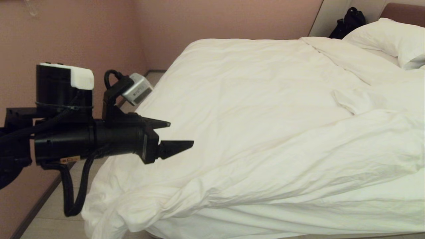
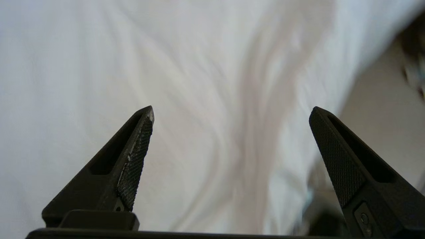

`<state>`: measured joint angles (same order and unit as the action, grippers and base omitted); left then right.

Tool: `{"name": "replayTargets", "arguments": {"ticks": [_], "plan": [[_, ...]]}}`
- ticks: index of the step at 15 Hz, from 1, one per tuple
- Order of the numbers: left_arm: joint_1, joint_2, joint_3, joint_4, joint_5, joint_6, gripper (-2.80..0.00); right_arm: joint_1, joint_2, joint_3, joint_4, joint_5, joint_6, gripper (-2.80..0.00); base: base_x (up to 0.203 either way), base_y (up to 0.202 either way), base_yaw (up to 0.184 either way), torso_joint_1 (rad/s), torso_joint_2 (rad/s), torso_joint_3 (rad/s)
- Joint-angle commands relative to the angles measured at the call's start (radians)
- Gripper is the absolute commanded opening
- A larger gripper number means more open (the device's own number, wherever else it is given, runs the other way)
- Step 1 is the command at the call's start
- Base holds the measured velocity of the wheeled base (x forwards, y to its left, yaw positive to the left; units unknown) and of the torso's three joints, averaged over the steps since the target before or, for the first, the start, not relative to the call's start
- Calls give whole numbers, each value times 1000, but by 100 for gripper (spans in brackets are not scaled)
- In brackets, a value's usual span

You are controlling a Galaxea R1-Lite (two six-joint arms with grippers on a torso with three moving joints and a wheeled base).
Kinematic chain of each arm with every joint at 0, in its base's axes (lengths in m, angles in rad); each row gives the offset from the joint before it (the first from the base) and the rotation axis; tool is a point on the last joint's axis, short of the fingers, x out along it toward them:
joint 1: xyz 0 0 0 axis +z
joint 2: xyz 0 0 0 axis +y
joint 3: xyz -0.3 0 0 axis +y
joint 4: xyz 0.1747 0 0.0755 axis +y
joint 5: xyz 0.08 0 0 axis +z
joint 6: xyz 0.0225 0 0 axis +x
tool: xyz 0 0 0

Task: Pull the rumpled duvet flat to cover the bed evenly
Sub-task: Flatten the corners of the folded blanket

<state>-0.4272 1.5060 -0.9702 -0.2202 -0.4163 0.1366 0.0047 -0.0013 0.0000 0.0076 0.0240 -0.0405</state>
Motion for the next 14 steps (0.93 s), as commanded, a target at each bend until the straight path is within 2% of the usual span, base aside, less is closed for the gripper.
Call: {"name": "replayTargets", "arguments": {"ticks": [1, 2, 3, 6, 8, 10, 12, 14], "plan": [[-4, 18, -8, -69, 86, -105, 0, 0, 1, 0, 0, 1, -1, -280, 0, 0, 0, 0, 0, 0], [-4, 19, -8, -70, 93, -111, 0, 0, 1, 0, 0, 1, -1, -280, 0, 0, 0, 0, 0, 0], [-4, 23, -4, -70, 115, -127, -280, 0, 1, 0, 0, 1, -1, -280, 0, 0, 0, 0, 0, 0], [-5, 26, 1, -70, 116, -154, -280, 1, 1, 0, 0, 1, -1, -280, 0, 0, 0, 0, 0, 0], [-16, 26, 18, -73, 118, -248, -280, 1, 1, 0, 0, 1, -1, -280, 0, 0, 0, 0, 0, 0], [-24, 34, 31, -90, 120, -307, -280, 1, 1, 0, 0, 1, -1, -280, 0, 0, 0, 0, 0, 0], [-29, 50, 49, -119, 125, -337, -280, 0, 1, 0, 0, 1, -1, -280, 0, 0, 0, 0, 0, 0], [-51, 91, 80, -151, 223, -367, -280, 1, 1, 0, 0, 1, -1, -280, 0, 0, 0, 0, 0, 0]]}}
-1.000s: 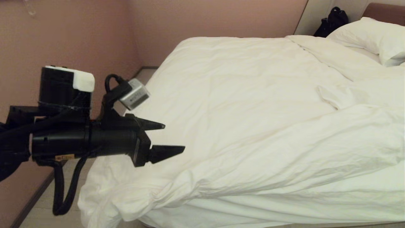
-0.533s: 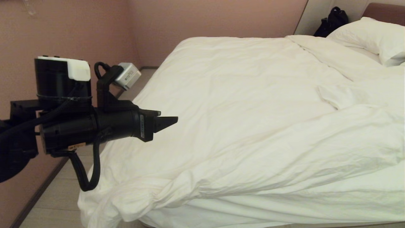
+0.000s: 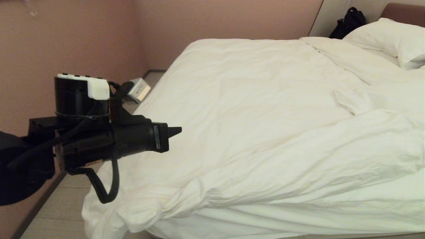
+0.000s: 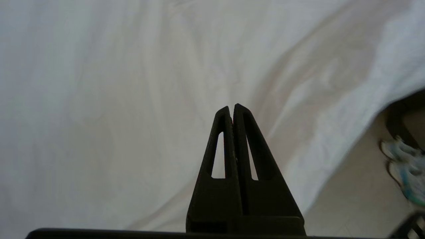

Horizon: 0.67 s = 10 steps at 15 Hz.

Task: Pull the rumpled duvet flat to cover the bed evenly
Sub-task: Flatten the corners of the folded blanket

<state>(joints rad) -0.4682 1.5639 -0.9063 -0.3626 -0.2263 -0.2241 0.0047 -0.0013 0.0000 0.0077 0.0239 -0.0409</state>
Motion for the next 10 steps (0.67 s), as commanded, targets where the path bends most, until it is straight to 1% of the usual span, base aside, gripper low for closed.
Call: {"name": "replayTargets", "arguments": {"ticks": [1, 4, 5, 6, 10], "plan": [[-23, 58, 37, -41, 79, -22, -280, 1, 1, 0, 0, 1, -1, -280, 0, 0, 0, 0, 0, 0], [-43, 100, 81, -128, 127, -55, -280, 1, 1, 0, 0, 1, -1, -280, 0, 0, 0, 0, 0, 0], [-44, 102, 83, -131, 127, -56, -280, 0, 1, 0, 0, 1, -1, -280, 0, 0, 0, 0, 0, 0], [-52, 108, 108, -146, 128, -60, -280, 1, 1, 0, 0, 1, -1, -280, 0, 0, 0, 0, 0, 0], [-82, 107, 154, -153, 128, -100, -280, 0, 1, 0, 0, 1, -1, -280, 0, 0, 0, 0, 0, 0]]}}
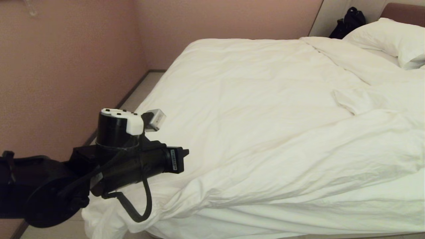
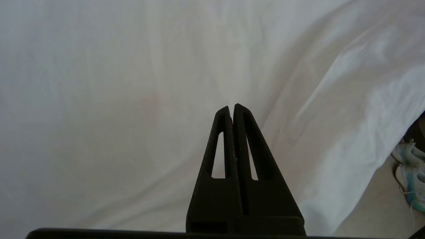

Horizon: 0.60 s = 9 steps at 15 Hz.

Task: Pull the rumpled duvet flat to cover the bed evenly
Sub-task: Flatten the corners of the folded blanket

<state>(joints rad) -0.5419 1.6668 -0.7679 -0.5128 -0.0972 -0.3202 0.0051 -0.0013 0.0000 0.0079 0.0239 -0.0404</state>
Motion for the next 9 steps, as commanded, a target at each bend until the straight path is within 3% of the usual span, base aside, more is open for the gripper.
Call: {"name": "replayTargets", "arguments": {"ticks": [1, 9], "plan": [[-17, 4, 35, -3, -2, -7, -280, -1, 1, 0, 0, 1, -1, -280, 0, 0, 0, 0, 0, 0], [-55, 43, 88, 4, 0, -84, -280, 0, 1, 0, 0, 1, -1, -280, 0, 0, 0, 0, 0, 0]]}}
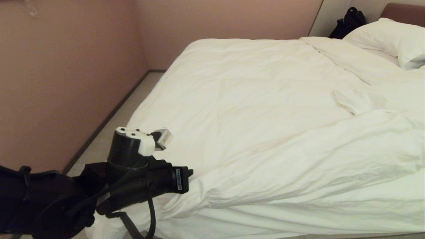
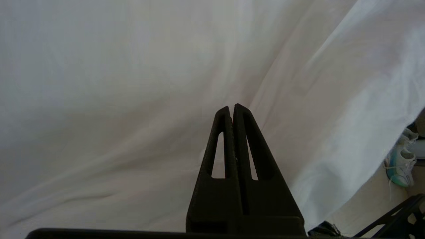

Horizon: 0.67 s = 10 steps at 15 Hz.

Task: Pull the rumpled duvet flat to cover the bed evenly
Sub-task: Flatten the corners of the folded blanket

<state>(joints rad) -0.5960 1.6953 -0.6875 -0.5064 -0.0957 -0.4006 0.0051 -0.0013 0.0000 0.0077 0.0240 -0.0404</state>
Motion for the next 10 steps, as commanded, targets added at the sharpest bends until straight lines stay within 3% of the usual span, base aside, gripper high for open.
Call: {"name": "replayTargets", "arguments": {"ticks": [1, 6, 10], "plan": [[-2, 17, 14, -1, -4, -6, -280, 1, 1, 0, 0, 1, -1, -280, 0, 0, 0, 0, 0, 0], [-7, 27, 49, 3, -9, -9, -280, 0, 1, 0, 0, 1, -1, -280, 0, 0, 0, 0, 0, 0], [-80, 3, 169, 1, -4, -48, -280, 0, 1, 0, 0, 1, -1, -280, 0, 0, 0, 0, 0, 0]]}}
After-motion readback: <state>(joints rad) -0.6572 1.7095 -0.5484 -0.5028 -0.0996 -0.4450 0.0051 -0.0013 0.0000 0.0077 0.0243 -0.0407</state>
